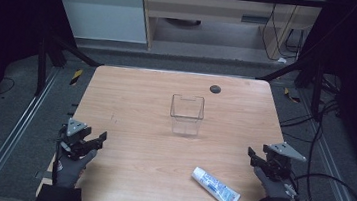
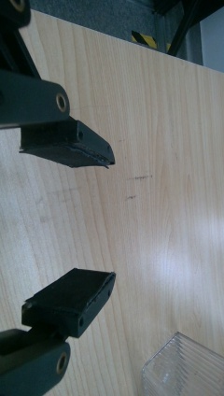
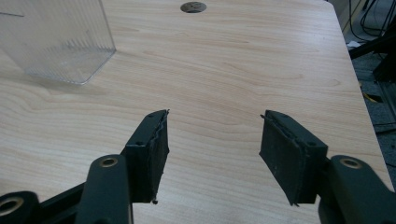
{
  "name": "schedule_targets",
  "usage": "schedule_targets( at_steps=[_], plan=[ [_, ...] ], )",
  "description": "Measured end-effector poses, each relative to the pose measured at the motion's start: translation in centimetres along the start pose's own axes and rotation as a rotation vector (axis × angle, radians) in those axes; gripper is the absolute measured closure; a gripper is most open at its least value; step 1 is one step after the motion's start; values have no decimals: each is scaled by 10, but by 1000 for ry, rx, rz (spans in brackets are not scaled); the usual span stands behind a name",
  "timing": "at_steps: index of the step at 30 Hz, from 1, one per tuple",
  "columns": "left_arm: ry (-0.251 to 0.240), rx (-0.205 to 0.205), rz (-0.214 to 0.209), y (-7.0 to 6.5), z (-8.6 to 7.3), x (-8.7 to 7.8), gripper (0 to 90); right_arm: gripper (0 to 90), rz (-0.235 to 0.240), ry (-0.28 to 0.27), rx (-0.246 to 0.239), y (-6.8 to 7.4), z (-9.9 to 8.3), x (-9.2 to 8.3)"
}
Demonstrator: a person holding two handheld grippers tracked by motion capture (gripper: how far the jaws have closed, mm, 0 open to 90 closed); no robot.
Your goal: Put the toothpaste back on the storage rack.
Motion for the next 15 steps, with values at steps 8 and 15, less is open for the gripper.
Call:
schedule_targets(
  at_steps=[8, 15],
  plan=[
    [14, 25, -10, -8, -2, 1, 417, 547, 50, -9, -43, 12, 1, -7],
    [32, 34, -4, -8, -4, 5, 449, 696, 169, 24, -94, 44, 5, -14]
  ],
)
Point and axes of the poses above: each handheld gripper's, and its own axes: x roughly forward along the jaws, z roughly out of its top, y roughly to its left, the point moved 6 cm from there along x, roughly forward along the jaws
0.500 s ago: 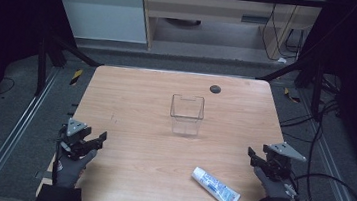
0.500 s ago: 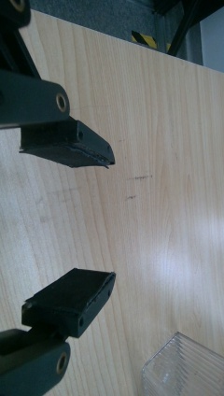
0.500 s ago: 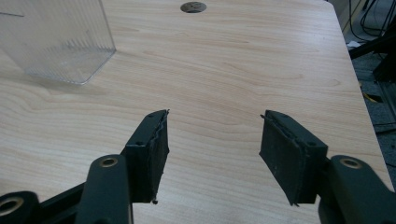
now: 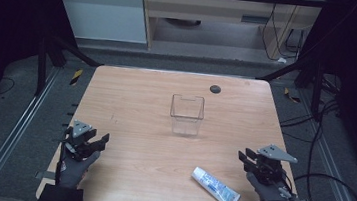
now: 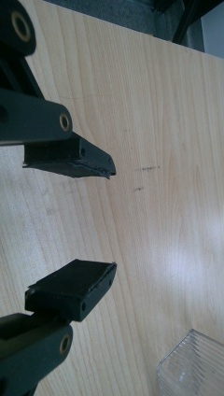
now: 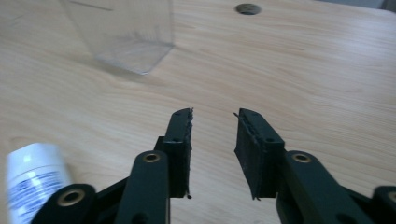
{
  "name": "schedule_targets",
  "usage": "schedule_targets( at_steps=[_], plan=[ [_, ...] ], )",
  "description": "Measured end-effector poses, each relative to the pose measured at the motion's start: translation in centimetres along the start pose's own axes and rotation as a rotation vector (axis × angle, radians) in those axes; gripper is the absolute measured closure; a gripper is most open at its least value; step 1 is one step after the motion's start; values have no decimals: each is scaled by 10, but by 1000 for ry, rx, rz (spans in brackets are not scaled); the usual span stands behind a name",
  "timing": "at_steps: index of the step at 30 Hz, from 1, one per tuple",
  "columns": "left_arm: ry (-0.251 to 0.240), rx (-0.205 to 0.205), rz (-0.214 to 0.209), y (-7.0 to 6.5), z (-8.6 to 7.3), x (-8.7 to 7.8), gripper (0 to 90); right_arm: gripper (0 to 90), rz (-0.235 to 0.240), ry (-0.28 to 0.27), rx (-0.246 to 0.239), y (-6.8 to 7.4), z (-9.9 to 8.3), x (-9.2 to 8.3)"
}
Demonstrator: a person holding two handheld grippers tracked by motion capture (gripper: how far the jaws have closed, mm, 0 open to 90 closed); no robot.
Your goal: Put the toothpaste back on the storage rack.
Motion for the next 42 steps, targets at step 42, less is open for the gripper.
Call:
schedule_targets(
  at_steps=[42],
  plan=[
    [62, 53, 3, -9, -7, 10, 409, 899, 371, 279, -136, 101, -39, 4]
  ],
)
Point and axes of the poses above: each handheld gripper's, and its own axes: x roughly forward along the jaws, z roughly out of its top, y roughly to its left, the point moved 6 cm from there along x, roughly forward along the jaws
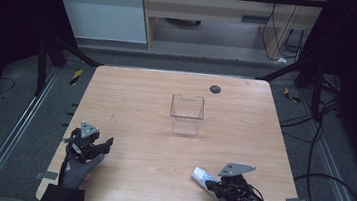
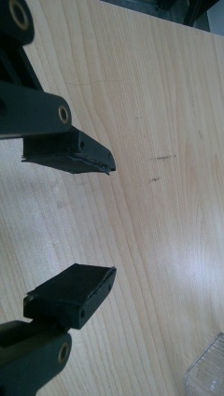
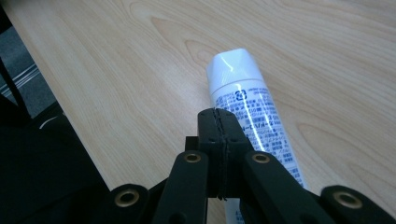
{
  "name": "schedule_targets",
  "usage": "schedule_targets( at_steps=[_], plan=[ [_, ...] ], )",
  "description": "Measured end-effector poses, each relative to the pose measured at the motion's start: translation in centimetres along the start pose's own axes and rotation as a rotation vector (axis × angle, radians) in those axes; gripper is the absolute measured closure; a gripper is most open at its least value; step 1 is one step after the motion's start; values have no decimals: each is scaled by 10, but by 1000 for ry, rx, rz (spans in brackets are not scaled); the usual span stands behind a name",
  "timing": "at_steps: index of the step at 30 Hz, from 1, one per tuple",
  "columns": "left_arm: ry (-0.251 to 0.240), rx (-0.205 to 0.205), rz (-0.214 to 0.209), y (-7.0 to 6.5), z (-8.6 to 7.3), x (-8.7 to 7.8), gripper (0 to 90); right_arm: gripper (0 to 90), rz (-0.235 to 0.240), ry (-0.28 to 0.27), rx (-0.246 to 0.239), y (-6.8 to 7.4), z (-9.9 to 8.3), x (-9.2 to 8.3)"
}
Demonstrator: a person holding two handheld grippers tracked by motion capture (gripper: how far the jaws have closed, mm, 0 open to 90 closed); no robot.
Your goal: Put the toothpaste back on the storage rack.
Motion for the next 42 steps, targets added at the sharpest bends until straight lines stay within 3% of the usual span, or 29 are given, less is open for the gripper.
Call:
schedule_targets(
  at_steps=[13, 18, 33, 42],
  plan=[
    [1, 4, 2, 0, 0, 0, 407, 900, 11, 62, -7, 3, -13, 3],
    [2, 3, 1, 1, 0, 0, 405, 900, -13, 97, -5, -1, -18, 5],
    [2, 5, 3, 1, 0, 0, 403, 900, -25, 134, -19, -7, -22, 2],
    [3, 5, 2, 0, 0, 1, 402, 900, -87, 138, 49, -21, -25, -5]
  ],
)
Point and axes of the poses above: each handheld gripper's, and its own axes: x roughly forward along the jaws, z roughly out of its top, y roughly to its left, the point moved 6 cm from there along x, roughly forward along the jaws
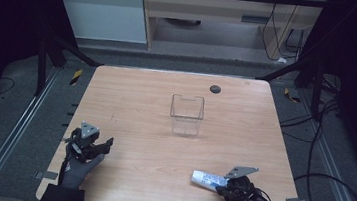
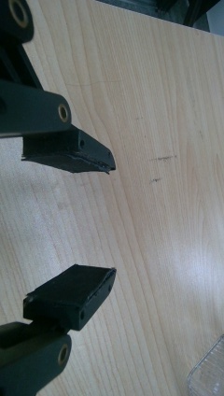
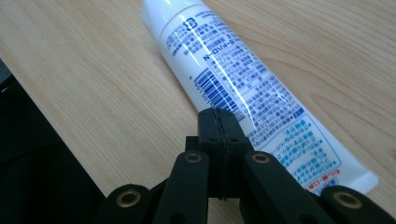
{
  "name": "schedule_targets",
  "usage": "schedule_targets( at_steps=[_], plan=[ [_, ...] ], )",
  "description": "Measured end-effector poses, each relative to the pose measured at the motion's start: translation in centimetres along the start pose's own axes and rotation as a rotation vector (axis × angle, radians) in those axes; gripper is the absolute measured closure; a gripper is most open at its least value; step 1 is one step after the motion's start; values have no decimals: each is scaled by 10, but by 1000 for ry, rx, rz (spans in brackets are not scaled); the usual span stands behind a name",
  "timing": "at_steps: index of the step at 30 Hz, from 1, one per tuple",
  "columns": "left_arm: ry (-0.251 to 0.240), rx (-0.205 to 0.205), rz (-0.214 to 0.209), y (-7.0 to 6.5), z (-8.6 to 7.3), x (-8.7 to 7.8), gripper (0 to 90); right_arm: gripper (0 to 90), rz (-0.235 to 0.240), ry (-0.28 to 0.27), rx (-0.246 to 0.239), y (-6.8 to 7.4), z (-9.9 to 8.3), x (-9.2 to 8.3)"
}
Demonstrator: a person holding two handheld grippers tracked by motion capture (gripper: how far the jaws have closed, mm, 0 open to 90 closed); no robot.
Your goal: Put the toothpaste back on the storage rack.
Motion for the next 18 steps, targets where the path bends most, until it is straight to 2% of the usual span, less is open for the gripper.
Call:
schedule_targets(
  at_steps=[8, 13, 18],
  plan=[
    [0, -2, 1, 0, 0, 0, 401, 900, -12, 13, 24, -7, -3, -2],
    [0, -2, 0, 0, 0, 0, 400, 900, -34, 18, 29, -11, -4, -3],
    [1, 0, 0, 0, 0, 0, 400, 900, -73, 9, 57, -19, -5, -4]
  ],
)
Point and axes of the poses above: each handheld gripper's, and its own axes: x roughly forward along the jaws, z roughly out of its top, y roughly to its left, the point moved 6 cm from there along x, roughly forward along the jaws
